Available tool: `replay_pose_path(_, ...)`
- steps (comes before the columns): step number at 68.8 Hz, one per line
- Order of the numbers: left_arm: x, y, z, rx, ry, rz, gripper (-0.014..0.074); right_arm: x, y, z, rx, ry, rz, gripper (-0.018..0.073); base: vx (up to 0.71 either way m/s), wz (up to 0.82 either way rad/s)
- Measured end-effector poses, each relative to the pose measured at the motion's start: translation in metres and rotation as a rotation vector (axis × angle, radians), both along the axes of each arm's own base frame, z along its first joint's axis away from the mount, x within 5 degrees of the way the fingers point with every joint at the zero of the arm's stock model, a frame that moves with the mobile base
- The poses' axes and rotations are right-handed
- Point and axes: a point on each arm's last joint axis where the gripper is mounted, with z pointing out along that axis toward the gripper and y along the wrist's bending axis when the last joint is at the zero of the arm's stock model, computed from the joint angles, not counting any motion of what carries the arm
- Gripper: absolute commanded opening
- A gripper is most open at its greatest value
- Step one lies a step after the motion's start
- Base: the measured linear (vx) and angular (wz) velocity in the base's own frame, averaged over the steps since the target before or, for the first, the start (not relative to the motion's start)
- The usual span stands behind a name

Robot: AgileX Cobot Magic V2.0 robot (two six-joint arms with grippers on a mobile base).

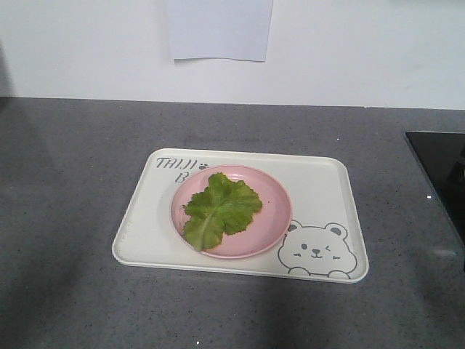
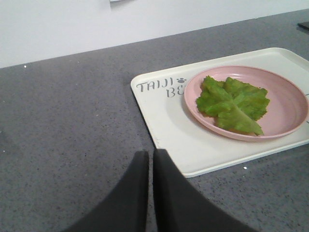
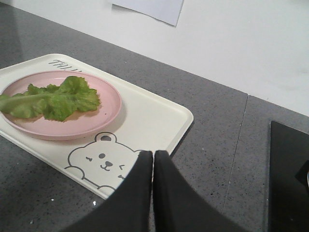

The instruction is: Transfer vegetables to tray and serve

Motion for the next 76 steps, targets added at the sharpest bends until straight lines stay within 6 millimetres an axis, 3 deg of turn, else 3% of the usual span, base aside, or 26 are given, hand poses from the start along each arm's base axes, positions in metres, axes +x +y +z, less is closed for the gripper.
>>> replay_pose_path(10,-0.001,0.005,-0.020,-0.008,-0.095,0.046,-0.0006,0.000,0.000,0.000,0.000,0.001,0.000,-0.0006,0.00,0.00)
replay_pose_path(31,-0.023,0.019,-0.094,-0.100,-0.281,0.158,-0.0006,0.000,0.000,0.000,-0.001,0.004,0.001,-0.0006,0.00,0.00)
replay_pose_path(43,-0.035,0.024,-0.091,-0.139,-0.368,0.204,-0.0006,0.000,0.000,0.000,-0.001,0.004,0.001,-0.0006,0.00,0.00)
replay_pose_path(76,-0.036,0.025,-0.102,-0.113,-0.257,0.228,-0.0006,0.000,0.000,-0.001,-0.001,0.011,0.004,-0.0006,0.00,0.00)
